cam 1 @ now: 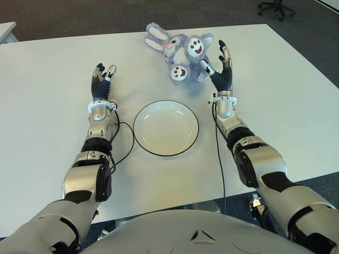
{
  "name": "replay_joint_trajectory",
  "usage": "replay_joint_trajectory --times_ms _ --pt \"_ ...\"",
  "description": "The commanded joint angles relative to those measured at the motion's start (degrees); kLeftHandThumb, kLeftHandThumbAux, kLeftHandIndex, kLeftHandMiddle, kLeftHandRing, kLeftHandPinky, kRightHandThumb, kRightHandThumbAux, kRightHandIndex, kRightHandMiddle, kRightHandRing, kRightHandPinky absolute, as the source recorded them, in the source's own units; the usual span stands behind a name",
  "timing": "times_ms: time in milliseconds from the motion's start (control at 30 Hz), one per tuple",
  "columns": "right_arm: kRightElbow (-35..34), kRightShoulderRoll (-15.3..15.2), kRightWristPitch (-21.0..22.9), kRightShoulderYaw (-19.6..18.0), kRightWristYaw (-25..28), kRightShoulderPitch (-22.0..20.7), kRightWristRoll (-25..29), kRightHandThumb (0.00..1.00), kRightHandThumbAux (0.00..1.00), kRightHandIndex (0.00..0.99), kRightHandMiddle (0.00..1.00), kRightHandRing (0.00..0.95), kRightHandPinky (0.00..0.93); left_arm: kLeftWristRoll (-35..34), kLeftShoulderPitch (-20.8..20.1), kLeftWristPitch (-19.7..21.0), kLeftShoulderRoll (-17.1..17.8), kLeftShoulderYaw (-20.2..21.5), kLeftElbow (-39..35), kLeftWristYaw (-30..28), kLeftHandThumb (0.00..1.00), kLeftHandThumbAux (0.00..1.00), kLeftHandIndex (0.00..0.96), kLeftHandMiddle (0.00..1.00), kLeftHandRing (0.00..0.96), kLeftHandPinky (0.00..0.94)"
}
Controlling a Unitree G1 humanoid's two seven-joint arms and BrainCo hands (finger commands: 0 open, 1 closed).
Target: Put the doll into the plate.
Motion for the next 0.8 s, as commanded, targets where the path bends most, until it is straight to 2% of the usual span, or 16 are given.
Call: replay_joint_trajectory --times_ms 33,433,800 --pt "0.3 -0.3 -0.8 0.8 -1.0 0.6 -1.1 0.150 0.447 0.000 0.000 0.000 0.000 0.0 5.8 3.5 -2.2 -0.4 3.3 0.1 0.000 0.455 0.000 0.074 0.056 0.020" --pt "-0.3 -0.7 -2.5 2.7 -2.2 0.3 -2.8 0.149 0.479 0.000 0.000 0.000 0.000 0.0 5.7 3.6 -2.3 -0.5 3.5 0.0 0.000 0.450 0.000 0.070 0.053 0.000" --pt "-0.7 -1.3 -3.5 4.0 -1.0 -0.3 -3.4 0.200 0.429 0.000 0.000 0.000 0.000 0.1 5.5 3.6 -2.3 -0.6 3.8 0.0 0.000 0.454 0.000 0.073 0.056 0.000"
